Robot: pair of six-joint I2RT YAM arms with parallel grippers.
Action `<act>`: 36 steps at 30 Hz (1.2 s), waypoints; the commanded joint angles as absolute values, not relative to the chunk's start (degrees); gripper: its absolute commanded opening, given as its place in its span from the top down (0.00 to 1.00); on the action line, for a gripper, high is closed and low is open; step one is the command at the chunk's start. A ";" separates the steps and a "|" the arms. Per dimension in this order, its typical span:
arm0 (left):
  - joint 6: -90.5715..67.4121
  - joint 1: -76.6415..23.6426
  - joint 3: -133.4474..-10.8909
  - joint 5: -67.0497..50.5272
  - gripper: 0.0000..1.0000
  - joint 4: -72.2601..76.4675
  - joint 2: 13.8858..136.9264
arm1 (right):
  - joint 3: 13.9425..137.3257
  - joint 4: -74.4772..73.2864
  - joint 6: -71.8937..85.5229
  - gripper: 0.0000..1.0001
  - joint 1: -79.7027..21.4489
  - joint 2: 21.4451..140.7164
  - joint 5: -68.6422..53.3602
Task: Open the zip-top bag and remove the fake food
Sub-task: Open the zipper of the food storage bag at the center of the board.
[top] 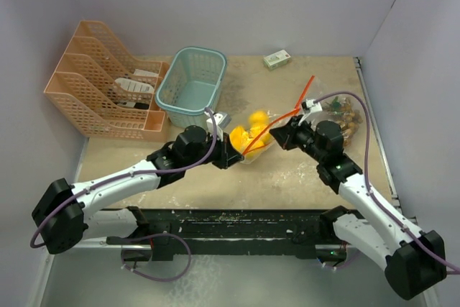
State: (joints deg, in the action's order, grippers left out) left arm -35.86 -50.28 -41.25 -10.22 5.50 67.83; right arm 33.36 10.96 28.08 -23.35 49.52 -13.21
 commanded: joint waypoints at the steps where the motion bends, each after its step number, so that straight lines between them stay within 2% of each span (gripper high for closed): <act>1: -36.34 -50.44 -42.98 -9.41 1.00 8.17 68.30 | 30.02 16.41 26.57 0.93 -23.61 51.19 -15.37; 8: -36.15 -50.56 -43.49 -7.88 1.00 6.93 68.44 | 27.48 20.19 26.90 0.92 -23.64 55.83 -16.22; 14: -35.68 -50.69 -43.37 -7.26 0.88 6.97 68.46 | 25.23 23.59 27.31 0.88 -23.64 59.21 -16.80; 18: -36.08 -50.78 -42.54 -8.21 0.82 8.69 70.13 | 24.70 27.12 28.31 0.79 -23.71 62.03 -17.86; 26: -36.39 -51.48 -41.34 -8.53 0.86 10.37 71.77 | 26.45 30.01 28.54 0.61 -26.97 65.96 -17.15; 36: -36.08 -51.50 -40.77 -8.10 0.87 9.46 69.76 | 29.65 33.64 24.83 0.29 -36.05 79.29 -9.11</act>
